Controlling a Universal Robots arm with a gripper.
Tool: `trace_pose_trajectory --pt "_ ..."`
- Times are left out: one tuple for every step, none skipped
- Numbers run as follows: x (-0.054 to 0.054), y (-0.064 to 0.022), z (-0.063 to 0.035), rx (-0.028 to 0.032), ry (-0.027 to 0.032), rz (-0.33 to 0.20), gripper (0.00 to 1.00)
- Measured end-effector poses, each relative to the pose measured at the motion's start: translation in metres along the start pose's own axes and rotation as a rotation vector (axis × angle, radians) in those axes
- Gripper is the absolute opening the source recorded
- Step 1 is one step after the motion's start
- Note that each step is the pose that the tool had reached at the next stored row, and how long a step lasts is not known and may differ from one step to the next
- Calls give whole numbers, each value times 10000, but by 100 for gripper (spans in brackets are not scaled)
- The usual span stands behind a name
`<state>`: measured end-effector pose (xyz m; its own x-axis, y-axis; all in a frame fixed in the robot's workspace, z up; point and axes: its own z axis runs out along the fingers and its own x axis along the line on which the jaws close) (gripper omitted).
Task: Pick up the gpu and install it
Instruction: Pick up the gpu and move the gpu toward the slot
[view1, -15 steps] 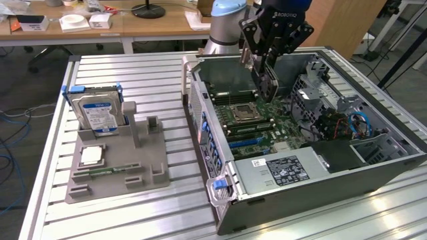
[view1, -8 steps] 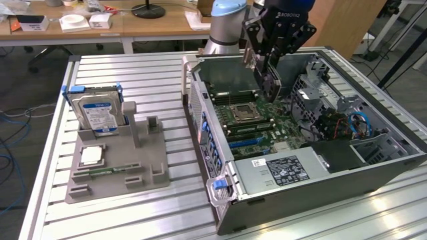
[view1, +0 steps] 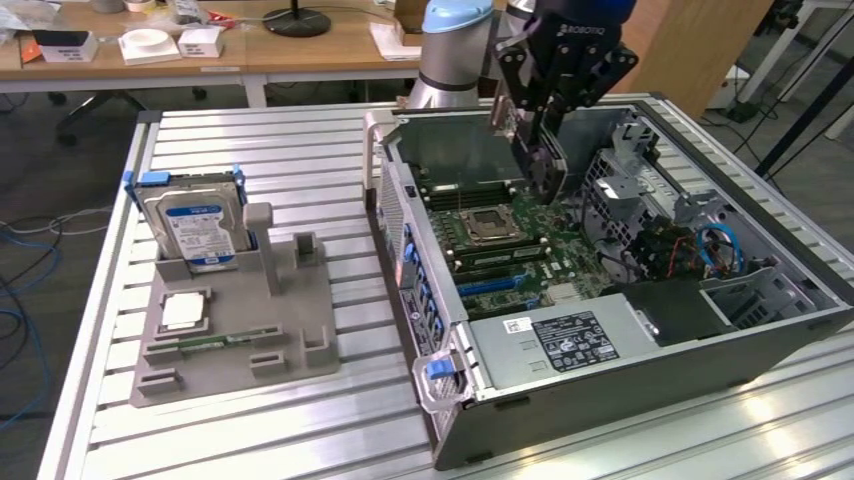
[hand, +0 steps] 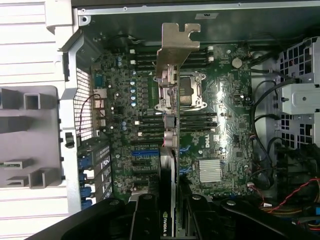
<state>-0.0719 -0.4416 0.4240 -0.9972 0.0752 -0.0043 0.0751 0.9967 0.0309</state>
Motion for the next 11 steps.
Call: trace_pose_trajectory --pt "-6 0 0 0 0 0 26" --pt "-12 1 0 0 0 0 26" --pt "-19 1 0 0 0 0 26" --pt "-25 2 0 1 0 -1 26" --pt "-32 2 0 0 0 0 26" --pt "-38 3 0 0 0 1 26" --pt "-44 3 0 0 0 0 26" --pt "-50 4 0 0 0 0 26" --pt "-56 4 0 0 0 0 26" --pt "-61 4 0 0 0 0 26" --pt "-67 5 1 0 0 1 26"
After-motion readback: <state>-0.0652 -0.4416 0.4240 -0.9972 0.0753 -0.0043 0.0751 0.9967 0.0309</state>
